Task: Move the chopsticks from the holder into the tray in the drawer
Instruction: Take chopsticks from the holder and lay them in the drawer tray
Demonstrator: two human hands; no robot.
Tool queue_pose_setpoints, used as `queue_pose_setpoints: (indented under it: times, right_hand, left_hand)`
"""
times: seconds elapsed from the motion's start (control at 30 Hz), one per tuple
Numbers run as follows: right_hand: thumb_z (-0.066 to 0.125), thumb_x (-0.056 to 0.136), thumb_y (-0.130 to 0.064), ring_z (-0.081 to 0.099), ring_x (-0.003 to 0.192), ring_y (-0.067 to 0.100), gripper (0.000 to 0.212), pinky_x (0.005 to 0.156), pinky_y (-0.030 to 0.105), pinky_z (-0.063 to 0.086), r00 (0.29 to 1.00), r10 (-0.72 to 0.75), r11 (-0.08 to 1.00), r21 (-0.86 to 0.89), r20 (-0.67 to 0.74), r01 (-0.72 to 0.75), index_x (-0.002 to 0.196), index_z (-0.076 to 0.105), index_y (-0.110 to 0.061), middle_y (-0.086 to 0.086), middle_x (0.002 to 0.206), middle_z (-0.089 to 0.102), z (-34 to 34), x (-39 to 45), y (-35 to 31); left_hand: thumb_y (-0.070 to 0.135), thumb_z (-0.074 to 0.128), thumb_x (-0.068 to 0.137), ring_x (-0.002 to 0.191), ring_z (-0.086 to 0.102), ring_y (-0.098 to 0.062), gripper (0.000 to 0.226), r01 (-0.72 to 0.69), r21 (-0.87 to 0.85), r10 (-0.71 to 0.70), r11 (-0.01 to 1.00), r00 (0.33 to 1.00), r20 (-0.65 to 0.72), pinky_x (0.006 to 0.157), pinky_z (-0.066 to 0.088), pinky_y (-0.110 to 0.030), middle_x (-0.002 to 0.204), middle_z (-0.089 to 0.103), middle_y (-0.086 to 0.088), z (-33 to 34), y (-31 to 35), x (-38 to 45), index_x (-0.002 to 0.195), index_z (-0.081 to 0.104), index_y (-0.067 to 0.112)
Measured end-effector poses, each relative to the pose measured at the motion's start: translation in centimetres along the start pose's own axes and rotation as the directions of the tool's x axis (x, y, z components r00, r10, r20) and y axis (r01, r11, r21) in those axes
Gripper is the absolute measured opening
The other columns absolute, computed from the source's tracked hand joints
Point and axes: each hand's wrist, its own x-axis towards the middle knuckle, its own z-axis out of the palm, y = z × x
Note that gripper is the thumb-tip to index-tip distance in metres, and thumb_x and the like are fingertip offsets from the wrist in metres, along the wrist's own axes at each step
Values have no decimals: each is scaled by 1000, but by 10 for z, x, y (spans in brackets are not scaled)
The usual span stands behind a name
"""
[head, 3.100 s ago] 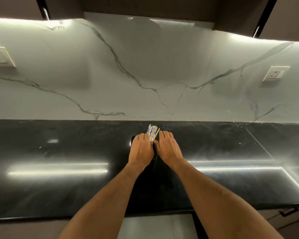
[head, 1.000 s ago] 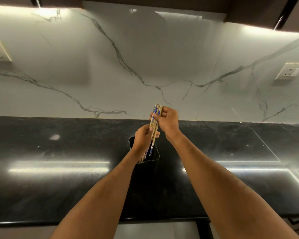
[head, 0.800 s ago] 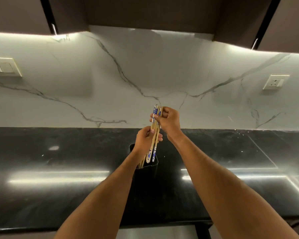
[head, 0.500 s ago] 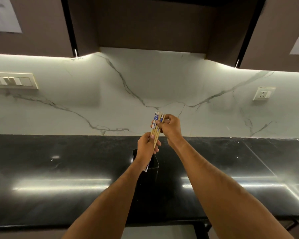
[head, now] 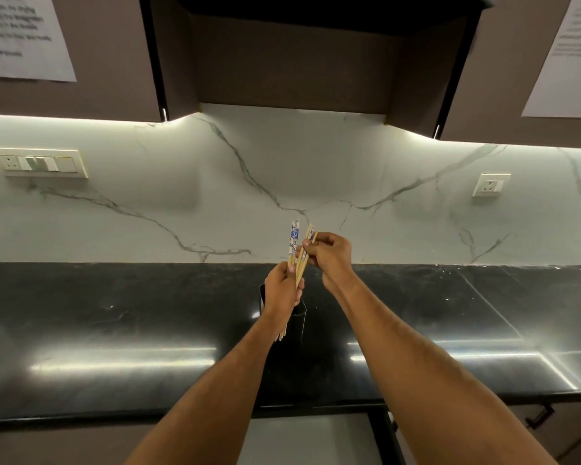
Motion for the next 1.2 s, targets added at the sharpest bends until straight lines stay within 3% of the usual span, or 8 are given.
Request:
queue_pose_setpoints:
  times: [0.17, 0.27, 0.5, 0.63, 0.8, 0.9, 1.0, 1.2]
  right_hand:
    - [75, 86, 2, 77, 67, 14, 11, 53, 18, 56, 999, 0, 996, -90, -46, -4, 86, 68, -7, 6, 83, 78, -3, -11, -2]
    - [73, 88, 2, 78, 67, 15, 8, 53, 20, 57, 999, 6, 994, -106, -47, -11, 90, 70, -4, 7, 85, 78, -3, -15, -3]
    - [76, 86, 3, 77, 63, 17, 9, 51, 21, 57, 993, -30, 987, -163, -113, 11, 86, 73, -6, 8, 81, 78, -3, -19, -3]
    - [77, 86, 0, 77, 60, 15, 11, 50, 23, 58, 987, -24, 981, -195, -160, -8, 81, 73, -10, 6, 77, 77, -1, -17, -1]
    - [73, 85, 3, 75, 55, 19, 16, 60, 39, 65, 967, -1, 963, -260, -254, -67, 70, 73, -4, 7, 64, 74, -1, -9, 4]
    - [74, 83, 2, 76, 58, 19, 10, 64, 43, 66, 968, 24, 960, -263, -251, -93, 74, 73, 0, 10, 68, 75, 0, -6, 6]
    - [77, 86, -3, 77, 61, 19, 12, 66, 42, 66, 975, 54, 960, -256, -216, -110, 74, 73, -4, 10, 71, 76, 1, -5, 6]
    - [72, 89, 2, 77, 64, 20, 10, 65, 38, 66, 982, 66, 975, -197, -178, -102, 81, 70, -3, 13, 79, 77, 0, -4, 3]
  left_hand:
    - [22, 45, 108, 52, 49, -8, 23, -38, 57, 41, 998, 998, -51, 44, 41, -20, 73, 62, -4, 1, -3, -9, 102, 65, 13]
    - [22, 48, 106, 60, 53, -11, 22, -38, 123, 48, 992, 995, -83, 51, 44, -23, 81, 65, -7, 1, -5, -10, 108, 65, 9]
    - [27, 46, 107, 80, 70, -19, 23, -163, 382, 215, 910, 972, -98, 73, 63, -43, 99, 70, -5, 1, -6, -17, 116, 61, 12]
    - [27, 49, 106, 73, 68, -16, 21, -214, 561, 310, 800, 948, -79, 67, 62, -36, 92, 70, -1, -1, -6, -21, 119, 60, 15]
    - [23, 50, 106, 68, 65, -13, 17, -282, 655, 398, 701, 917, -31, 65, 57, -28, 88, 69, 1, -5, -10, -25, 117, 61, 16]
    - [22, 48, 106, 72, 67, -14, 19, -264, 629, 366, 731, 930, -35, 71, 60, -35, 91, 70, -1, -5, -12, -24, 116, 62, 15]
    - [21, 49, 106, 75, 66, -17, 21, -177, 482, 246, 858, 966, -84, 74, 60, -39, 90, 70, -5, -3, -13, -21, 112, 66, 10]
    - [14, 43, 107, 66, 56, -19, 28, 120, 77, -113, 990, 990, -83, 58, 49, -30, 83, 64, -13, -1, -15, -8, 118, 67, 4]
